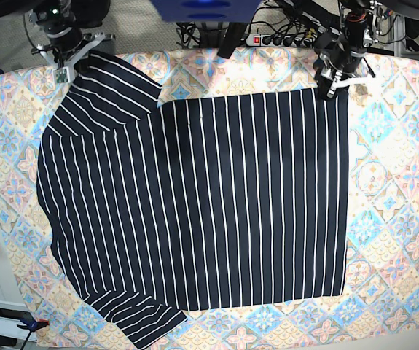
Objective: Fold the T-shirt properly
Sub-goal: 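Lift both grippers and pull the held edge toward the robot base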
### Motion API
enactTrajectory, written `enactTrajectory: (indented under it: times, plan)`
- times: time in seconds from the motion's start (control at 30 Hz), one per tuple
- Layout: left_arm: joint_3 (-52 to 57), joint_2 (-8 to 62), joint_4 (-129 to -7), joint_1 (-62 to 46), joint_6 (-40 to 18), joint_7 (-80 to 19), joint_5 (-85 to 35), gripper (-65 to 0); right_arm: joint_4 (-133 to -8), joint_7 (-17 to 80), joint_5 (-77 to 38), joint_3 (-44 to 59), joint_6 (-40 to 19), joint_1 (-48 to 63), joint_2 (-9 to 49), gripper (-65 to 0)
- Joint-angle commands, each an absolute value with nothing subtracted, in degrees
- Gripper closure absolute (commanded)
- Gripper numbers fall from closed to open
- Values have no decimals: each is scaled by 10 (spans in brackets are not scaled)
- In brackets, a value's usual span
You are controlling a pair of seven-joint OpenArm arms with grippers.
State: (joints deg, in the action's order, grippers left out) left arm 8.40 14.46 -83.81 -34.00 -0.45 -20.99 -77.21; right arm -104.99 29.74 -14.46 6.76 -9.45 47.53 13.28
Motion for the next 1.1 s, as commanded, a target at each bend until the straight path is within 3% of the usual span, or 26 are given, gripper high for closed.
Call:
enactTrajectory:
  times: [0.0,0.37,1.07]
  plan:
    - [86,150,-844,-349,0,-215,-771,0,-1059,285,-147,69,-103,480,140,-3]
    - [95,160,-945,-418,0,-215,-717,0,-1088,265,-147,137,-170,536,143,-3]
    - [131,182,-1021,-531,0,-215,-715,0,-1096,131,-146,168,-173,667,160,-3]
